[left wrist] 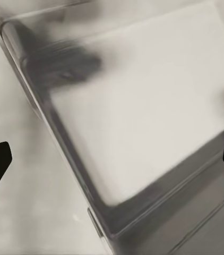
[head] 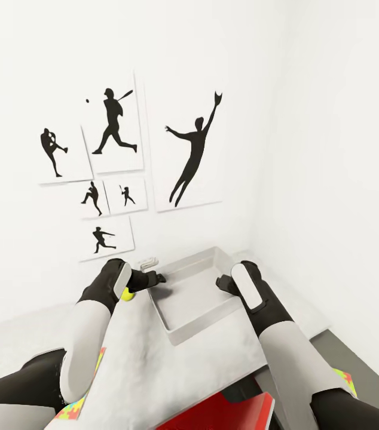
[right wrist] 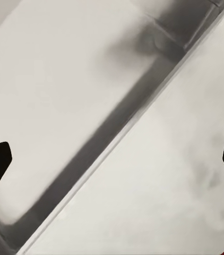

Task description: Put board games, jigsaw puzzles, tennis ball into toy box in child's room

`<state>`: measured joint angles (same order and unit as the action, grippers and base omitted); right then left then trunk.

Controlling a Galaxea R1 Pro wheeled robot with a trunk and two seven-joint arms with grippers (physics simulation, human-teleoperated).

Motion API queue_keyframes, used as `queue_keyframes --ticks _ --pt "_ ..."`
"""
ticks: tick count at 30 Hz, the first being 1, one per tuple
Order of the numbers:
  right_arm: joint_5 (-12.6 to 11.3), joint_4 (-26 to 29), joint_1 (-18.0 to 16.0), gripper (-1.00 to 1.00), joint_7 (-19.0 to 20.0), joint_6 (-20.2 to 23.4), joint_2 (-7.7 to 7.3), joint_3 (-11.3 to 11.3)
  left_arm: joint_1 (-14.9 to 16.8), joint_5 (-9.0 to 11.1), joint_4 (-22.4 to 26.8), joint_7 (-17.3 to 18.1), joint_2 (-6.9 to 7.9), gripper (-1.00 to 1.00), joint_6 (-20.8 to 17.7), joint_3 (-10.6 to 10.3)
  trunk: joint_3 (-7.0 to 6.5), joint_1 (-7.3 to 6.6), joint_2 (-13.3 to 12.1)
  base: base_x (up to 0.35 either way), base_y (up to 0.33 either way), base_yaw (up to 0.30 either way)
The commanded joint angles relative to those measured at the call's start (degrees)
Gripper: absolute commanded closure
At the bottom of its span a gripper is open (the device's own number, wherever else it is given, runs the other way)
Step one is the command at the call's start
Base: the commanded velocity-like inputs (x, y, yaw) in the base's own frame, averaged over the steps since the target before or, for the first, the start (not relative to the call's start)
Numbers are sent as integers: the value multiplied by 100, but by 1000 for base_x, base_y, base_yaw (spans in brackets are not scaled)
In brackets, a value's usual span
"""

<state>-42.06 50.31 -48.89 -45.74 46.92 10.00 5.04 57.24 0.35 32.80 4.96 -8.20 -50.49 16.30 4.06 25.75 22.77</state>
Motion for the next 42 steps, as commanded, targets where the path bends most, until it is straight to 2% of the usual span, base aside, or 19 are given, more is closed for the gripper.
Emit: queue_keyframes --ticks 1,42 --pt "-48 2 -6 -100 -50 11 0 19 6 1 7 12 -8 -100 -31 39 23 4 14 0 0 0" --pt "-40 -4 -6 -100 -32 10 0 121 6 1 7 31 0 -100 -32 25 400 4 14 0 0 0"
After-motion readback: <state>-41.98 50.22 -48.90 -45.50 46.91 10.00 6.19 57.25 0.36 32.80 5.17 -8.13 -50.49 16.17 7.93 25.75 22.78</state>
